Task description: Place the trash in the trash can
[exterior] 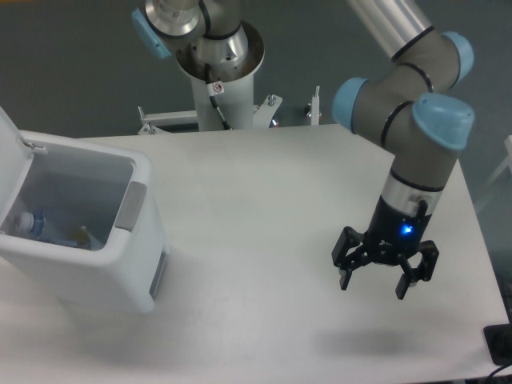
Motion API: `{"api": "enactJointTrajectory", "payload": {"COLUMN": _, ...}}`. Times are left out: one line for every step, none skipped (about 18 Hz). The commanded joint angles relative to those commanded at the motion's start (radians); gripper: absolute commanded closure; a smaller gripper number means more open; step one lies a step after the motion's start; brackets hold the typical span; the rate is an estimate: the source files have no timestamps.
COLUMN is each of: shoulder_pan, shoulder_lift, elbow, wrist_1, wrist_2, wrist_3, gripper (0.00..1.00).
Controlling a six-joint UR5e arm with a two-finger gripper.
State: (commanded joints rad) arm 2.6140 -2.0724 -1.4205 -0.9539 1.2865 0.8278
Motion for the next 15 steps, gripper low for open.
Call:
{"api": "enactJointTrajectory", "payload": {"shoulder_pan": -0.015, "shoulder_lift": -0.003, "elbow": 0.002, "wrist_1": -0.031, "wrist_2": 0.066, "wrist_3": 0.061, "gripper": 0.0}}
{"api": "enactJointTrajectory", "payload": {"shoulder_pan": -0.018, "shoulder_lift": -0.005, "elbow": 0.002, "wrist_1": -0.034, "wrist_2": 0.085, "wrist_3": 0.079, "gripper": 0.0}}
{"api": "enactJointTrajectory", "payload": {"shoulder_pan": -0.019, "shoulder_lift": -0.009, "elbow": 0.002, "wrist_1": -0.029, "wrist_2": 0.086, "wrist_3": 0.086, "gripper": 0.0}}
{"api": "enactJointTrajectory", "payload": {"shoulder_pan": -0.02, "shoulder_lift": -0.009, "elbow": 0.002, "wrist_1": -0.028, "wrist_2": 0.089, "wrist_3": 0.1, "gripper": 0.0}}
{"api": "enactJointTrajectory", "payload": {"shoulder_pan": -0.022, "shoulder_lift": -0.011, "elbow": 0.002, "wrist_1": -0.029, "wrist_2": 0.12, "wrist_3": 0.155, "gripper": 0.0}}
{"api": "enactJointTrajectory", "payload": {"shoulder_pan": -0.025, "shoulder_lift": -0.011, "elbow": 0.0, "wrist_1": -0.035, "wrist_2": 0.157, "wrist_3": 0.204, "gripper": 0.0}}
{"api": "enactJointTrajectory", "payload": {"shoulder_pan": -0.041, "shoulder_lift": -0.015, "elbow": 0.002, "wrist_1": -0.039, "wrist_2": 0.186, "wrist_3": 0.243, "gripper": 0.0}}
{"api": "enactJointTrajectory", "payload": {"shoulder_pan": -0.06, "shoulder_lift": -0.018, "elbow": 0.003, "wrist_1": -0.037, "wrist_2": 0.213, "wrist_3": 0.261, "gripper": 0.0}}
{"api": "enactJointTrajectory", "payload": {"shoulder_pan": -0.063, "shoulder_lift": -0.02, "elbow": 0.003, "wrist_1": -0.039, "wrist_2": 0.229, "wrist_3": 0.261, "gripper": 0.0}}
{"api": "enactJointTrajectory", "payload": {"shoulder_pan": -0.065, "shoulder_lift": -0.023, "elbow": 0.0, "wrist_1": -0.039, "wrist_2": 0.247, "wrist_3": 0.261, "gripper": 0.0}}
{"api": "enactJointTrajectory", "payload": {"shoulder_pan": -0.068, "shoulder_lift": -0.025, "elbow": -0.001, "wrist_1": -0.039, "wrist_2": 0.27, "wrist_3": 0.263, "gripper": 0.0}}
{"api": "enactJointTrajectory", "payload": {"shoulder_pan": -0.072, "shoulder_lift": -0.026, "elbow": -0.008, "wrist_1": -0.037, "wrist_2": 0.295, "wrist_3": 0.27, "gripper": 0.0}}
{"api": "enactJointTrajectory", "payload": {"shoulder_pan": -0.084, "shoulder_lift": -0.031, "elbow": -0.008, "wrist_1": -0.037, "wrist_2": 0.318, "wrist_3": 0.28, "gripper": 0.0}}
{"api": "enactJointTrajectory", "payload": {"shoulder_pan": -0.088, "shoulder_lift": -0.031, "elbow": -0.009, "wrist_1": -0.037, "wrist_2": 0.333, "wrist_3": 0.292, "gripper": 0.0}}
{"api": "enactJointTrajectory", "payload": {"shoulder_pan": -0.088, "shoulder_lift": -0.031, "elbow": -0.011, "wrist_1": -0.037, "wrist_2": 0.338, "wrist_3": 0.3, "gripper": 0.0}}
